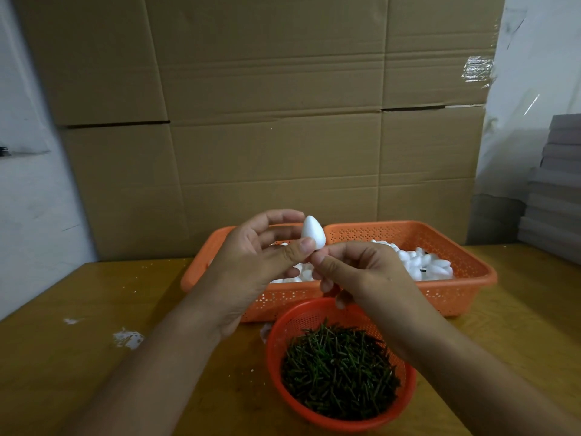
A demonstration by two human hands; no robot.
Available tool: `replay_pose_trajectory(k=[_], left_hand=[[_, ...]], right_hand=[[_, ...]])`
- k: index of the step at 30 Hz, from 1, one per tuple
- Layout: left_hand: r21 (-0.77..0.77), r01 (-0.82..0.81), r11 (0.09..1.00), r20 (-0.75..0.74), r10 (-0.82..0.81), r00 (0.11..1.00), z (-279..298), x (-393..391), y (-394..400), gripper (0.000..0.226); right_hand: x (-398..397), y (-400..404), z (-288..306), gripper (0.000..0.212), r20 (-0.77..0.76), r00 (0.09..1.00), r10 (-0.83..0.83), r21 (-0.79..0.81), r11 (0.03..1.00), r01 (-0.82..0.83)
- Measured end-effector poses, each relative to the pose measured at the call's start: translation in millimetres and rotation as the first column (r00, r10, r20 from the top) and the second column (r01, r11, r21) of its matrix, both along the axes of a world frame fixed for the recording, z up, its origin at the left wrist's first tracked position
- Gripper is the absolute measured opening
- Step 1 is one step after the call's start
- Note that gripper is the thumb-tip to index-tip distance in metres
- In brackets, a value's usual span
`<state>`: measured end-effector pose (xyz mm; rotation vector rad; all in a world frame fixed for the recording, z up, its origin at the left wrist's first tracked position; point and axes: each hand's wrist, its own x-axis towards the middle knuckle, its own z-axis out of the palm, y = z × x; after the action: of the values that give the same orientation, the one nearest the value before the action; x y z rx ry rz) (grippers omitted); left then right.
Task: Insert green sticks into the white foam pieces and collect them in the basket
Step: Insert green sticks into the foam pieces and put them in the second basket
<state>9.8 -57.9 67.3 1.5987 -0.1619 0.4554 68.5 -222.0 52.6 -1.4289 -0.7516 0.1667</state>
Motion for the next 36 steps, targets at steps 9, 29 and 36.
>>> replay_pose_trajectory(k=[9,29,36], left_hand=[[0.012,0.008,1.0,0.0,-0.007,1.0,-1.9,0.4,0.4,0.04],[-0.063,-0.143,0.988,-0.018,0.143,0.99,-3.2,7.4,11.8,0.039],[-0.079,-0.248,0.966,-0.025,0.247,0.969,-2.6,11.7,30.2,0.017]], right_hand=[[0.6,1.2,-1.5,0.014,0.017,1.0,-0.026,-0.025,0.999,0.027],[45.1,-15.1,-8.8,0.019,0.058,0.946,-0.32,-0.144,0.935,0.325],[117.1,-65.2,-24.8,0.042,0.342,0.683,-0.646,-0.34,0.592,0.731]])
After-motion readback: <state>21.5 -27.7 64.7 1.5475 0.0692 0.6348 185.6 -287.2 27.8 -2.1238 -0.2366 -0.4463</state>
